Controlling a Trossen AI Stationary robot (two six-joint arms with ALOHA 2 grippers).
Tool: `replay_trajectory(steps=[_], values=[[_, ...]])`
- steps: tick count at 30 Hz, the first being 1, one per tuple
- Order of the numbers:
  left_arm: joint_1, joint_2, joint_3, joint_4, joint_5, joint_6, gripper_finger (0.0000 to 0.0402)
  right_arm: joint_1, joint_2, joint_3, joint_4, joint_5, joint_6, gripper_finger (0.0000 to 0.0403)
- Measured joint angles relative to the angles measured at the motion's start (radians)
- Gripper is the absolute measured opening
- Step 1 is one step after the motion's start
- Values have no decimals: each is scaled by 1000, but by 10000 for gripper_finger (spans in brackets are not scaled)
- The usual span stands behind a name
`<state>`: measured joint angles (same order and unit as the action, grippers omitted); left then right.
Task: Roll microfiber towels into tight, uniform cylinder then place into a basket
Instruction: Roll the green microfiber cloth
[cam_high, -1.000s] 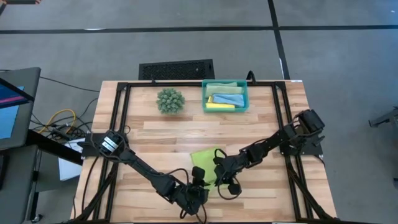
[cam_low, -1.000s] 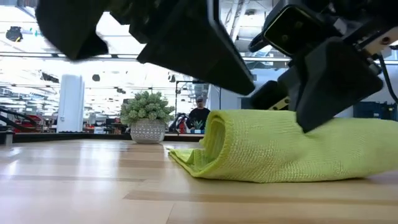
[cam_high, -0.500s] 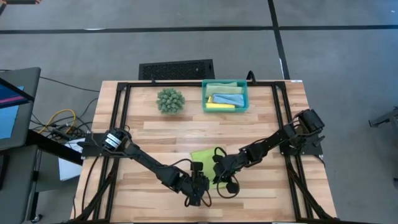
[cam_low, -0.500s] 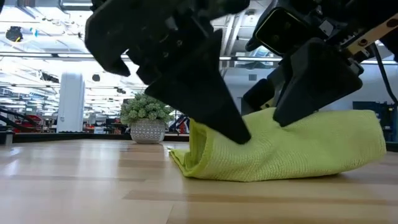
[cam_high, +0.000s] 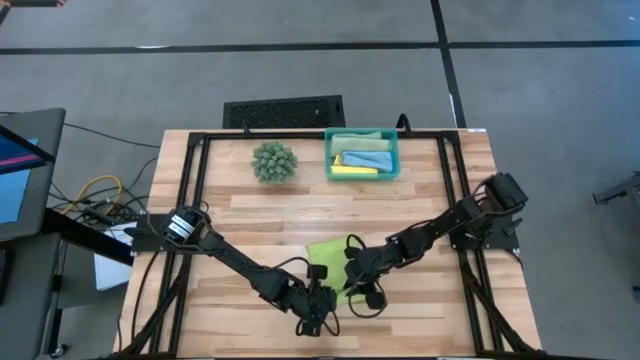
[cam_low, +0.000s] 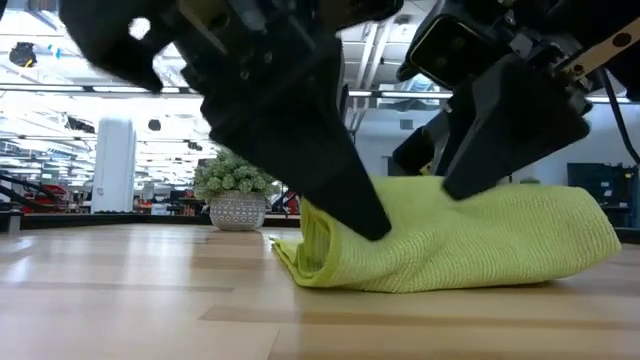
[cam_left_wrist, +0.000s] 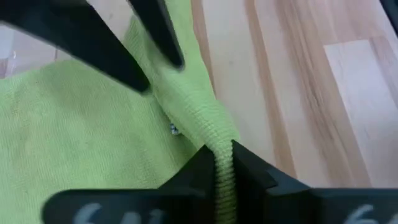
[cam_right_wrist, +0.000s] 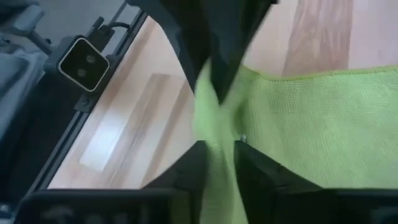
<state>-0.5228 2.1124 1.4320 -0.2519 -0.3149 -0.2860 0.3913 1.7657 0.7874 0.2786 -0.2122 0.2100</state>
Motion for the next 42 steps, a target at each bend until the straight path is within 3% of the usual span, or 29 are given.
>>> replay_trajectory(steps=[4, 11, 16, 25, 28, 34, 42], values=[[-2, 0, 0, -11, 1, -8, 5, 30, -64, 10, -143, 8, 0, 153], [-4, 0, 0, -36, 1, -35, 15, 131, -56, 10, -220, 103, 0, 170], [-6, 0, 0, -40, 17, -37, 11, 147, -42, 10, -230, 140, -25, 137], [-32, 0, 52, -132, 51, -33, 6, 149, -47, 41, -226, 85, -33, 14], [-47, -1, 66, -138, 84, -18, 6, 159, -47, 65, -215, 34, -6, 18], [-51, -1, 66, -155, 115, -14, 6, 146, -45, 72, -228, 30, 76, 24], [-24, 0, 54, -169, 56, 1, 12, 109, -44, 42, -272, 30, 157, 15]])
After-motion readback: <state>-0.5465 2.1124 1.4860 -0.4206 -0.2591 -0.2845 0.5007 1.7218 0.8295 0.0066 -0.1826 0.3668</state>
